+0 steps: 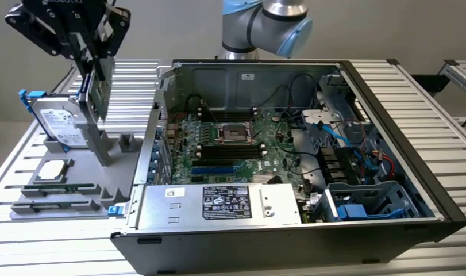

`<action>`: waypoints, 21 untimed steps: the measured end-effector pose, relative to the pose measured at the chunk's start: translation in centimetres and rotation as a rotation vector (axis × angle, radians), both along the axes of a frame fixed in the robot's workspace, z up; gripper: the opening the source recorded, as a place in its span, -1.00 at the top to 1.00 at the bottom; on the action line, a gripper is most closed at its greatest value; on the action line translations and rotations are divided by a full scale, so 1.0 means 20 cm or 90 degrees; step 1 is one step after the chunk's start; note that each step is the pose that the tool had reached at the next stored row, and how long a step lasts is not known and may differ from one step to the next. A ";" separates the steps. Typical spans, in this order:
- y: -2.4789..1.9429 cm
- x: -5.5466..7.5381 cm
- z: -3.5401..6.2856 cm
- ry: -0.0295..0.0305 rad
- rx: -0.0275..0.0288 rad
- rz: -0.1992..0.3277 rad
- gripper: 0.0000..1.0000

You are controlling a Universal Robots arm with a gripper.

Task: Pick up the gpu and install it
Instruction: 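Pick up the gpu and move the gpu toward the slot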

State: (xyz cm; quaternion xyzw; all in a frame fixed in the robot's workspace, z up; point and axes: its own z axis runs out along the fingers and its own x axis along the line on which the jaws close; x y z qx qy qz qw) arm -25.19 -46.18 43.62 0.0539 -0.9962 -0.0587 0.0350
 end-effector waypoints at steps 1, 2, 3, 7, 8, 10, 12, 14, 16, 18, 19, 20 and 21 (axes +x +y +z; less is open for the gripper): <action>0.000 0.01 0.017 0.0020 0.0000 0.001 0.47; 0.000 0.03 0.033 0.0039 -0.0001 0.001 0.47; 0.000 0.05 0.047 0.0058 0.0000 0.001 0.47; 0.000 0.14 0.084 0.0114 0.0000 0.002 0.47; 0.000 0.16 0.088 0.0123 0.0000 0.002 0.47; 0.000 0.21 0.096 0.0137 0.0000 0.001 0.47; 0.000 0.25 0.102 0.0148 0.0000 0.002 0.47; 0.000 0.30 0.107 0.0156 0.0000 0.001 0.47; 0.000 0.34 0.111 0.0162 0.0000 0.002 0.47; 0.000 0.39 0.115 0.0168 0.0001 0.002 0.47; 0.000 0.41 0.117 0.0171 0.0001 0.002 0.47; 0.000 0.43 0.119 0.0173 0.0000 0.002 0.47; 0.000 0.46 0.121 0.0175 0.0000 0.002 0.47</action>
